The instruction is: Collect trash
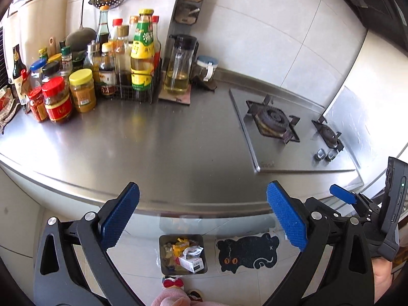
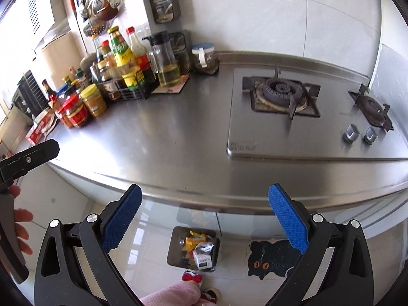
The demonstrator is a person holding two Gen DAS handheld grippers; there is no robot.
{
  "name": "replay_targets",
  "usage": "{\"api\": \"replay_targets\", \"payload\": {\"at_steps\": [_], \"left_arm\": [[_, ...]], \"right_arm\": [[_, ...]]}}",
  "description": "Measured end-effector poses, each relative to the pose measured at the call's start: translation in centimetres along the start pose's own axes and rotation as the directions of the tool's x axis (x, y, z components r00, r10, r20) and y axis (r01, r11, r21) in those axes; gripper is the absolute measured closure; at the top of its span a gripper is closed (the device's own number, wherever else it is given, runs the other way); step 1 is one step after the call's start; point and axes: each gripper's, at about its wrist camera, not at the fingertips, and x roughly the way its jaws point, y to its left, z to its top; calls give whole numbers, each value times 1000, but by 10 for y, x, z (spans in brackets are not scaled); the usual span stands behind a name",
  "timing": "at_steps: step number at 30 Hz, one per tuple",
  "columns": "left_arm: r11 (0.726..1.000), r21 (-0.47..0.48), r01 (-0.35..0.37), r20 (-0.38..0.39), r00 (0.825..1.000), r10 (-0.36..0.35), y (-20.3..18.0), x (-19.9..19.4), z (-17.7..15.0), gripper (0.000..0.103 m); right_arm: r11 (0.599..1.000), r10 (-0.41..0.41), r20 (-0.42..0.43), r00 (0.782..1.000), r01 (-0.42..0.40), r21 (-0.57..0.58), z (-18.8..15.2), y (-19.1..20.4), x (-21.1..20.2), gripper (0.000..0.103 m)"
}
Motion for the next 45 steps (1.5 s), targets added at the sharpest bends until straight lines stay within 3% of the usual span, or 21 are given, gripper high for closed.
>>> {"api": "replay_targets", "payload": {"at_steps": [7, 13, 17, 45], "left_arm": [[1000, 19, -12, 102, 995, 10, -10, -40, 30, 8], [999, 34, -28, 142, 990, 22, -16, -58, 45, 8], [997, 45, -57, 150, 987, 50, -16, -61, 51, 8], [993, 75, -86, 146, 986, 75, -16, -57, 63, 8]], "right_arm": [[998, -61, 82, 995, 60, 6, 42, 5, -45, 3], [995, -100, 135, 986, 96, 35, 62, 11, -74, 3], [993, -113, 147, 983, 109, 39, 69, 15, -82, 3], [995, -98, 149, 984, 96, 20, 84, 26, -78, 3]]}}
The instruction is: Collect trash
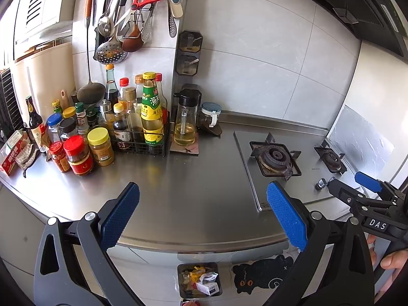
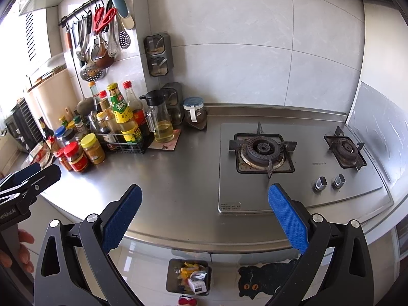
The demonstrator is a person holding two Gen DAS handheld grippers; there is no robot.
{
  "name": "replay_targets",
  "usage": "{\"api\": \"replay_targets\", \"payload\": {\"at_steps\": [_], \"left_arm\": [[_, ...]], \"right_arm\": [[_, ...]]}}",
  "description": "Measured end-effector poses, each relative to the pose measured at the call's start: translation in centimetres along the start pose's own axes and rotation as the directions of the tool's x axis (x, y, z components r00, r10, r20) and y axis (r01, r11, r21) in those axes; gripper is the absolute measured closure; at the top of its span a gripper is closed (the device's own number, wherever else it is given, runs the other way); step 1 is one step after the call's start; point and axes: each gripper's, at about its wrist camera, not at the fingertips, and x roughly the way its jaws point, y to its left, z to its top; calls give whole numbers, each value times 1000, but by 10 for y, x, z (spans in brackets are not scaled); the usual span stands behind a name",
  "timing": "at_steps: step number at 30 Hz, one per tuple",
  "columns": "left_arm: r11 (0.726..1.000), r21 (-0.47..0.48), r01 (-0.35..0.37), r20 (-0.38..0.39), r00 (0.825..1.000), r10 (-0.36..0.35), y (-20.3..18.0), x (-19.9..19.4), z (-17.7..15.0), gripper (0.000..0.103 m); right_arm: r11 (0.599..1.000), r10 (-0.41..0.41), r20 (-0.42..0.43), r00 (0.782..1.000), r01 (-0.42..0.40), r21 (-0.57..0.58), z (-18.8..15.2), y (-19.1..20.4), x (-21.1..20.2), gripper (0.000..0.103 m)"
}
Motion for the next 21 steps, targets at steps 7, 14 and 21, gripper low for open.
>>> {"api": "replay_targets", "payload": {"at_steps": [7, 14, 21], "left_arm": [[1000, 12, -13, -5, 1000, 13, -1, 2, -3, 8], [1000, 24, -19, -15, 1000, 20, 0, 6, -4, 8], [1000, 24, -17, -14, 1000, 17, 0, 8, -4, 8]], "right_arm": [[1000, 1, -3, 1000, -1, -1, 0, 2, 0, 3], [1000, 1, -7, 1000, -1, -2, 0, 6, 4, 3], [1000, 2, -8, 1000, -2, -2, 0, 8, 6, 3]]}}
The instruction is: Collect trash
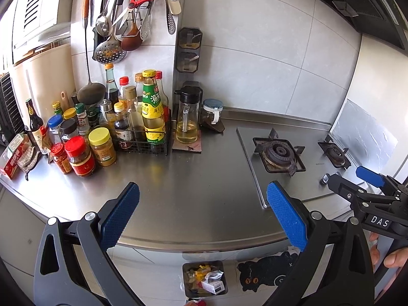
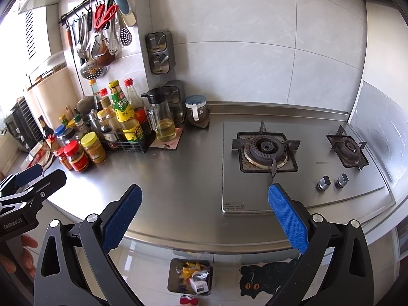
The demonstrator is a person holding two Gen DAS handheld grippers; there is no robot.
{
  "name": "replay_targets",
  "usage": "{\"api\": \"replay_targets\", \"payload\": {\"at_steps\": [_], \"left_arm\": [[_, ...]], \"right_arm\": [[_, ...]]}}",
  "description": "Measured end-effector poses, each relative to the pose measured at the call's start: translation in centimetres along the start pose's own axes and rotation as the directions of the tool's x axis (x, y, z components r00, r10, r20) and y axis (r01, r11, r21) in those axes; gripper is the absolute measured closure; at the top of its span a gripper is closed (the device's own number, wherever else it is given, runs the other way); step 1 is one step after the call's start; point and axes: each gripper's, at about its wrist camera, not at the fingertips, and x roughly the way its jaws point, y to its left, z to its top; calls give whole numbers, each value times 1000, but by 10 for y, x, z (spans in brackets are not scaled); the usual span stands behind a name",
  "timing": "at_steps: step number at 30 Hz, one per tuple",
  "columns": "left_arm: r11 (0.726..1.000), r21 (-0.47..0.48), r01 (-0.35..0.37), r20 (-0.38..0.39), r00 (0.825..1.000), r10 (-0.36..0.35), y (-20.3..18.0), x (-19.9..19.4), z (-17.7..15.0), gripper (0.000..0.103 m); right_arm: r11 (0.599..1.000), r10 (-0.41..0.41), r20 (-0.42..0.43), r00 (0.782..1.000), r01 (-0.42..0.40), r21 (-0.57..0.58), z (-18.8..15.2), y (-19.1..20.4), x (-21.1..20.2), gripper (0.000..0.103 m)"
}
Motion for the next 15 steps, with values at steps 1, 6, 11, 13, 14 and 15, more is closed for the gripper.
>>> {"api": "replay_targets", "payload": {"at_steps": [1, 6, 11, 13, 14, 15], "left_arm": [[1000, -1, 1, -3, 1000, -1, 1, 1, 0, 8], [1000, -2, 1, -6, 1000, -1, 2, 2, 1, 8], [1000, 1, 3, -3, 1000, -3, 1, 2, 2, 8], [1000, 2, 4, -4, 1000, -4, 1, 3, 2, 8], [1000, 0, 6, -4, 1000, -6, 1, 3, 2, 8], [1000, 0, 5, -4, 1000, -5, 1, 3, 2, 8]], "right_arm": [[1000, 2, 0, 1000, -2, 0, 0, 1, 0, 3], [1000, 3, -2, 1000, -3, 6, 1, 3, 3, 3], [1000, 2, -3, 1000, -2, 6, 2, 3, 4, 3], [1000, 1, -2, 1000, -1, 3, 1, 4, 4, 3], [1000, 0, -2, 1000, 0, 4, 1, 4, 4, 3], [1000, 2, -4, 1000, -2, 5, 0, 4, 4, 3]]}}
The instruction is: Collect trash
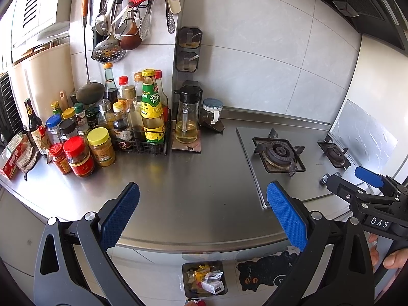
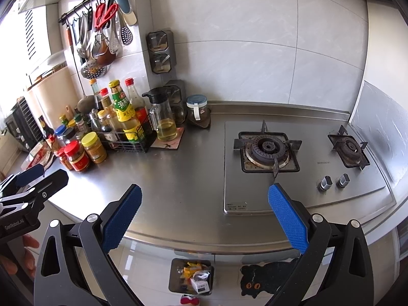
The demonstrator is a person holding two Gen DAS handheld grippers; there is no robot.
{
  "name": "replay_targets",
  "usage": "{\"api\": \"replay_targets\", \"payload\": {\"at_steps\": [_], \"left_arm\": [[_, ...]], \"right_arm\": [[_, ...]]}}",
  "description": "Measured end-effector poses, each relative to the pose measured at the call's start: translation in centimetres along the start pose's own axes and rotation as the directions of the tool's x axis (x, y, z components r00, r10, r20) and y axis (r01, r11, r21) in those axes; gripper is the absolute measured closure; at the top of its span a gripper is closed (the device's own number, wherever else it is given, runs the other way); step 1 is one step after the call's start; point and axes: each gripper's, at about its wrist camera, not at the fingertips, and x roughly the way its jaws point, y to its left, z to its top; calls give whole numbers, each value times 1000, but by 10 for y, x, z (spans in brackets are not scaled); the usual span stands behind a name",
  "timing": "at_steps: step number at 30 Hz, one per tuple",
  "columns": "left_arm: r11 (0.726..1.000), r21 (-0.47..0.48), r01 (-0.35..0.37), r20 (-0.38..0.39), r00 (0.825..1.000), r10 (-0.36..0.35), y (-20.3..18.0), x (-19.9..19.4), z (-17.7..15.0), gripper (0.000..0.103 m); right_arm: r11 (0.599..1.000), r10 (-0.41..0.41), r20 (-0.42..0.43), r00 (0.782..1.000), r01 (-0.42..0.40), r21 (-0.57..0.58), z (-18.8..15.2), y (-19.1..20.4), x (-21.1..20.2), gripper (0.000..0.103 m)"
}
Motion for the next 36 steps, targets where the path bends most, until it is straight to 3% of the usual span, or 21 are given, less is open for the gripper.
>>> {"api": "replay_targets", "payload": {"at_steps": [28, 32, 36], "left_arm": [[1000, -13, 1, -5, 1000, -1, -7, 6, 3, 8], [999, 3, -42, -13, 999, 42, -9, 6, 3, 8], [1000, 12, -13, -30, 999, 13, -10, 7, 1, 8]], "right_arm": [[1000, 6, -8, 1000, -6, 4, 3, -11, 4, 3], [1000, 20, -9, 1000, -20, 6, 2, -11, 4, 3], [1000, 30, -16, 999, -30, 4, 1, -11, 5, 3]]}}
